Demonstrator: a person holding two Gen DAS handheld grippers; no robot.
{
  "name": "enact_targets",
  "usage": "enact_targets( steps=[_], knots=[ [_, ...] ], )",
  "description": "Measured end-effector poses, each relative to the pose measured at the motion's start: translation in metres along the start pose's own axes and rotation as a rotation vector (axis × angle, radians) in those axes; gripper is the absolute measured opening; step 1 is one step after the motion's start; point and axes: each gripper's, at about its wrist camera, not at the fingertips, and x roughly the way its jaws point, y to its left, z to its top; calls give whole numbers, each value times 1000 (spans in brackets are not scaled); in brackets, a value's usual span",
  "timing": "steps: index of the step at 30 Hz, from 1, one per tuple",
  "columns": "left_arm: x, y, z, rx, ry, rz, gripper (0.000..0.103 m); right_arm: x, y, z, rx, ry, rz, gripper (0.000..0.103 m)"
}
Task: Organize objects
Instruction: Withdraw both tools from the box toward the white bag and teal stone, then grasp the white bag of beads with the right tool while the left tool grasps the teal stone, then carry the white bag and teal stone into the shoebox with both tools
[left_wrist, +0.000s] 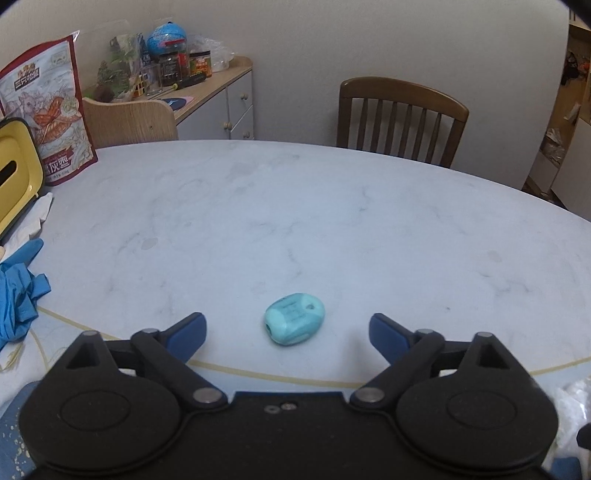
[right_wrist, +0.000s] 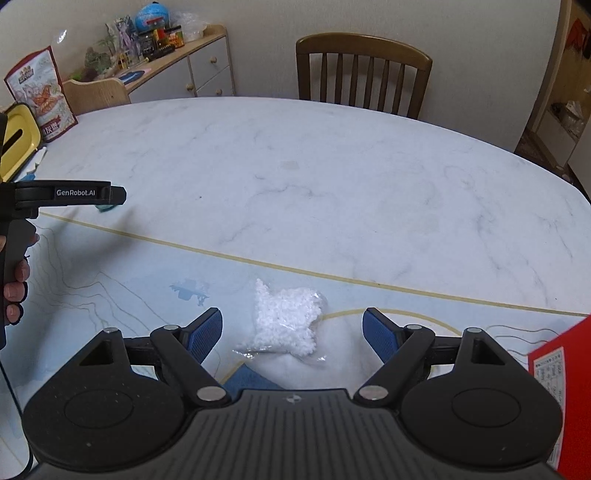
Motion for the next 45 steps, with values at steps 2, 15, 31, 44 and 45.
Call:
enact_targets(
  steps=[2,15,31,44,45],
  knots=[
    [6,3,1,-24,8,5,86,5,1,1,6,6,-1,83],
    [12,4,0,-32,14,-10,49,23,3,3,27,50,17,53],
    [-7,-4,-3,-8,11,-61,36,6,3,-1,53,41,21,36],
    [-71,-44,-11,81,-3,-178,36,-58,-7,-10,94,-14,70,36],
    [-77,-48,-12,87,-5,-194,36,-64,-9,-11,97,-18,71,36]
  ],
)
